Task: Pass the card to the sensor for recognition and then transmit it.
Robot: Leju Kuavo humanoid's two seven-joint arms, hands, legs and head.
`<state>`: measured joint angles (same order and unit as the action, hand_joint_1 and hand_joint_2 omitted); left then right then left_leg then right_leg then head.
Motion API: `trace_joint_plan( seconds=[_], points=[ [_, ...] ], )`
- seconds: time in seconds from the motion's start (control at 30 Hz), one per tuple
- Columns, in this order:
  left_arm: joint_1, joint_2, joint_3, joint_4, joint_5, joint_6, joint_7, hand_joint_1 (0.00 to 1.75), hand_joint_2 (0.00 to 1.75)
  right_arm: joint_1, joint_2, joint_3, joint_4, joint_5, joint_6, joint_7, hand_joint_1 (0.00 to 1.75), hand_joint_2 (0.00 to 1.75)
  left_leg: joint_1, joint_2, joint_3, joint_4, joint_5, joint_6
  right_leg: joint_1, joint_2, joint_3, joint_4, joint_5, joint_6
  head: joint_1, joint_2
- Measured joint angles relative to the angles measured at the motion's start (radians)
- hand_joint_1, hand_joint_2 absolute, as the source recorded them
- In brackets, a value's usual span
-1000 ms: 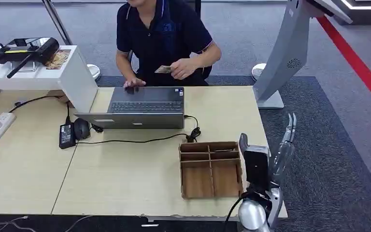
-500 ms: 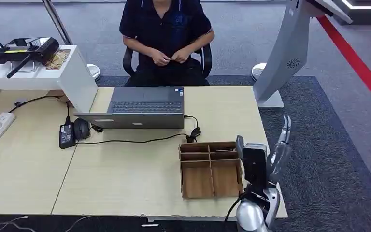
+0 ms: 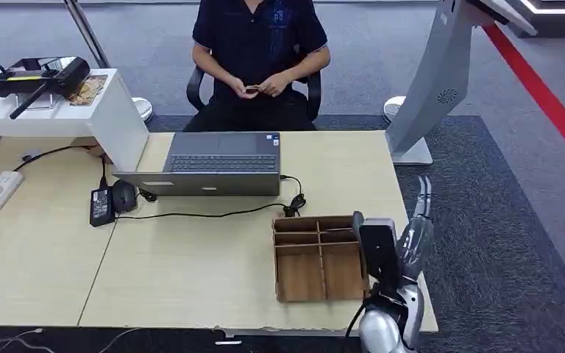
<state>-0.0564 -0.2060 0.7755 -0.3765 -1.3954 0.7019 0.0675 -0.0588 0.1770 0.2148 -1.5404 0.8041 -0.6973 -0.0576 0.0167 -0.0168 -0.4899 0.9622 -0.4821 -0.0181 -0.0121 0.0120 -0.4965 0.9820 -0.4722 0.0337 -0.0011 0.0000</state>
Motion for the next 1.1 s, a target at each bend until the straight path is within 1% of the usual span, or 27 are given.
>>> trace_joint_plan(
  seconds=[0.17, 0.47, 0.63, 0.7, 0.83, 1.1],
  points=[
    [0.0, 0.0, 0.0, 0.0, 0.003, 0.0, 0.0, 0.0, 1.75, -0.009, -0.027, 0.028, 0.005, 0.031, 0.0, 0.036, 0.0, 1.75, 0.0, 0.0, 0.0, 0.0, 0.0, 0.0, 0.0, 0.0, 0.0, 0.0, 0.0, 0.0, 0.0, 0.0],
    [0.0, 0.005, 0.0, 0.0, 0.008, 0.0, -0.006, 0.0, 1.75, -0.032, -0.105, 0.098, 0.008, 0.141, 0.0, 0.145, 0.0, 1.75, 0.0, 0.0, 0.0, 0.0, 0.0, 0.0, 0.0, 0.0, 0.0, 0.0, 0.0, 0.0, 0.0, 0.0],
    [0.0, 0.006, 0.0, 0.0, 0.015, 0.0, -0.007, 0.0, 1.75, -0.06, -0.166, 0.169, 0.008, 0.16, 0.0, 0.25, 0.0, 1.75, 0.0, 0.0, 0.0, 0.0, 0.0, 0.0, 0.0, 0.0, 0.0, 0.0, 0.0, 0.0, 0.0, 0.0],
    [0.0, 0.006, 0.0, 0.0, 0.017, 0.0, -0.007, 0.0, 1.75, -0.07, -0.19, 0.199, 0.008, 0.166, 0.0, 0.279, 0.0, 1.75, 0.0, 0.0, 0.0, 0.0, 0.0, 0.0, 0.0, 0.0, 0.0, 0.0, 0.0, 0.0, 0.0, 0.0],
    [0.0, 0.008, -0.001, 0.0, 0.018, 0.0, -0.007, 0.0, 1.75, -0.088, -0.227, 0.254, 0.008, 0.166, 0.0, 0.309, 0.0, 1.75, 0.0, 0.0, 0.0, 0.0, 0.0, 0.0, 0.0, 0.0, 0.0, 0.0, 0.0, 0.0, 0.0, 0.0],
    [0.0, 0.011, -0.001, 0.0, 0.016, 0.0, -0.006, 0.0, 1.75, -0.112, -0.279, 0.338, 0.008, 0.157, 0.003, 0.332, 0.0, 1.75, 0.0, 0.0, 0.0, 0.0, 0.0, 0.0, 0.0, 0.0, 0.0, 0.0, 0.0, 0.0, 0.0, 0.0]
  ],
)
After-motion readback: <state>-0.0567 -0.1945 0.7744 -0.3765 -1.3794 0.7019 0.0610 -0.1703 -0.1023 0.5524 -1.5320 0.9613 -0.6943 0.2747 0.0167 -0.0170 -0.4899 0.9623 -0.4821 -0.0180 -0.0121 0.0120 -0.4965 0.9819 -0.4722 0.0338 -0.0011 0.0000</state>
